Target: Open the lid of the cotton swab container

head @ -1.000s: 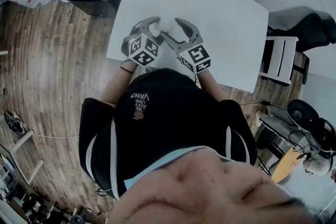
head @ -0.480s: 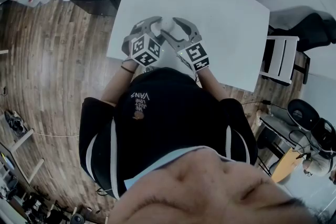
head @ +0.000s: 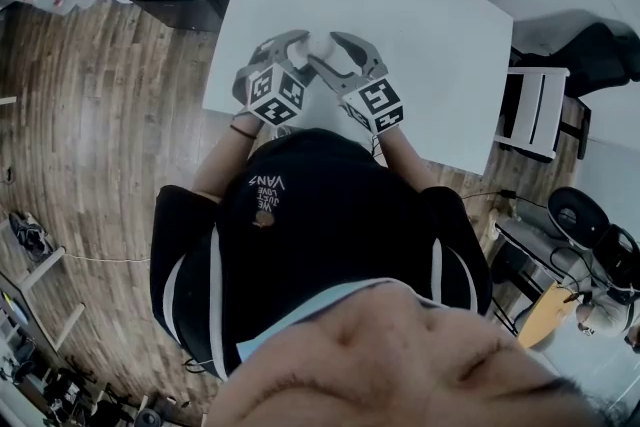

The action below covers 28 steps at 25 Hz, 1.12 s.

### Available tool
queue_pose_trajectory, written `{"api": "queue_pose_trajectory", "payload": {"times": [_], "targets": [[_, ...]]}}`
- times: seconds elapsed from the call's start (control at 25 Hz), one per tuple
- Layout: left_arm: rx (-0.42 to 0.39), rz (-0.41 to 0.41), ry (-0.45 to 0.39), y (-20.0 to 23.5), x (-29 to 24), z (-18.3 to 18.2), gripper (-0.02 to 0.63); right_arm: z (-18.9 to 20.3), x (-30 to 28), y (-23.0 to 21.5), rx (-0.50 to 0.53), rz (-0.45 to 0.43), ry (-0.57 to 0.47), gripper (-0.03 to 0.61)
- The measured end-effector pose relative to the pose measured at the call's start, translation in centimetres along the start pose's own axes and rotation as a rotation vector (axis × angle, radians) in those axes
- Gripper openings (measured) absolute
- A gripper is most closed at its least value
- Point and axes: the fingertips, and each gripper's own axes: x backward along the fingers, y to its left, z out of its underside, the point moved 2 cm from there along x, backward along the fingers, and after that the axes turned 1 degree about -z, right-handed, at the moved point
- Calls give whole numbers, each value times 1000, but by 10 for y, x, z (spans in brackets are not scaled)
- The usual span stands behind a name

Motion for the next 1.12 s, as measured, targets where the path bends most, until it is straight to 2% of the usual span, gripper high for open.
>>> {"api": "queue_pose_trajectory", "payload": {"times": [0.64,1.12], "targets": [[1,2,-38,1,2,-4,255,-1,3,-7,-95,-44,-24,256],[-3,-6,-70,3,5,-7,250,-8,7,-11,-182,-119,-48,255]]}}
